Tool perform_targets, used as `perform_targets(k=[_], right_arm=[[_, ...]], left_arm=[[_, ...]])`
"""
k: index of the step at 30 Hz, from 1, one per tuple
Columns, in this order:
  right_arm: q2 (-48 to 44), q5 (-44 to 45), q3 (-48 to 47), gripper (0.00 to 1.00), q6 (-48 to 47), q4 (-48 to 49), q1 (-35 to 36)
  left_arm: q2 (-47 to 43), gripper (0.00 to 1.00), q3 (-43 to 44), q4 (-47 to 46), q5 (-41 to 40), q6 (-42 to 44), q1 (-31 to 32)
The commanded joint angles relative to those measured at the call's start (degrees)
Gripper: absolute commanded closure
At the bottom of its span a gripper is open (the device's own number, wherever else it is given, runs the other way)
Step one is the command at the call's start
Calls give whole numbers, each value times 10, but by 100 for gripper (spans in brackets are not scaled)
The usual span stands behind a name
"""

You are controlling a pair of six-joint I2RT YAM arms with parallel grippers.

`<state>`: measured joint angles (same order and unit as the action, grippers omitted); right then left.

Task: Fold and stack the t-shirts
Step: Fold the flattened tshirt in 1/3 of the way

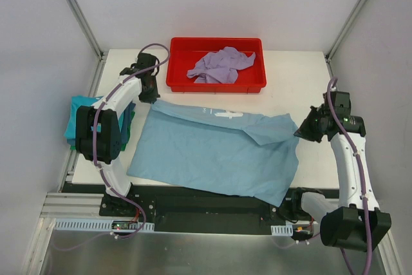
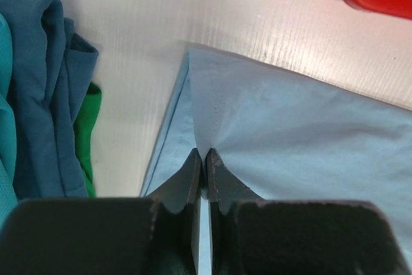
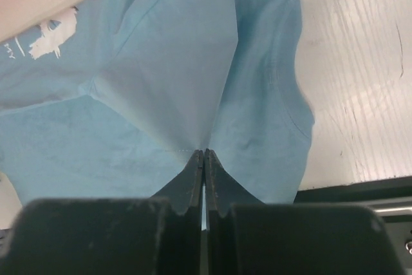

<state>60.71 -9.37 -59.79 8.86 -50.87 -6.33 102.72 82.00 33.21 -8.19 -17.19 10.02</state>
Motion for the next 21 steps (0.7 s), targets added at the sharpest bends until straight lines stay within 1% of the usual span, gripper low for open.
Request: perform_targets(k=[1, 3, 4, 6, 7, 8, 9, 10, 11, 12, 13, 14, 16, 17, 19, 20, 21], right_arm=[[-34, -11, 42, 99, 16, -61, 2], [-44, -20, 67, 97, 13, -81, 3], [-52, -6, 82, 95, 19, -88, 3], [-69, -8, 118, 94, 33, -87, 4], [-74, -14, 132, 90, 37, -86, 4], [-78, -14, 143, 81, 41, -85, 4], [-81, -9, 146, 72, 41, -79, 4], [-87, 2, 147, 59, 40, -64, 4], [-92, 14, 143, 41, 38, -52, 4], [-97, 22, 130, 30, 34, -42, 4], [-100, 30, 121, 25, 28, -29, 4], [-103, 36, 110, 20, 23, -17, 4], [-102, 37, 98, 13, 12, 22, 4], [-96, 26, 95, 8, 8, 47, 4], [-70, -25, 94, 1, 9, 100, 4], [-41, -52, 95, 4, 12, 130, 4], [-18, -81, 95, 4, 16, 160, 4]], left_arm=[[-28, 100, -14, 22, -18, 6, -4], [-29, 100, -24, 30, -28, -5, -4], [-30, 100, -31, 33, -37, -10, -4], [-31, 100, -32, 49, -54, -19, -4], [-31, 95, -27, 59, -57, -21, -4], [-32, 78, -23, 69, -59, -25, -4], [-32, 64, -17, 74, -58, -28, -4], [-35, 49, -11, 78, -52, -29, -4], [-37, 40, -5, 80, -42, -29, -4], [-42, 36, 3, 82, -33, -29, -4], [-51, 31, 9, 84, -23, -29, -3], [-58, 18, 13, 84, -14, -29, -2], [-67, 9, 24, 84, 11, -33, 1], [-68, 6, 29, 82, 29, -33, 3], [-59, 4, 40, 81, 48, -37, 9], [-51, 3, 46, 80, 56, -42, 11], [-39, 2, 51, 78, 65, -46, 14]])
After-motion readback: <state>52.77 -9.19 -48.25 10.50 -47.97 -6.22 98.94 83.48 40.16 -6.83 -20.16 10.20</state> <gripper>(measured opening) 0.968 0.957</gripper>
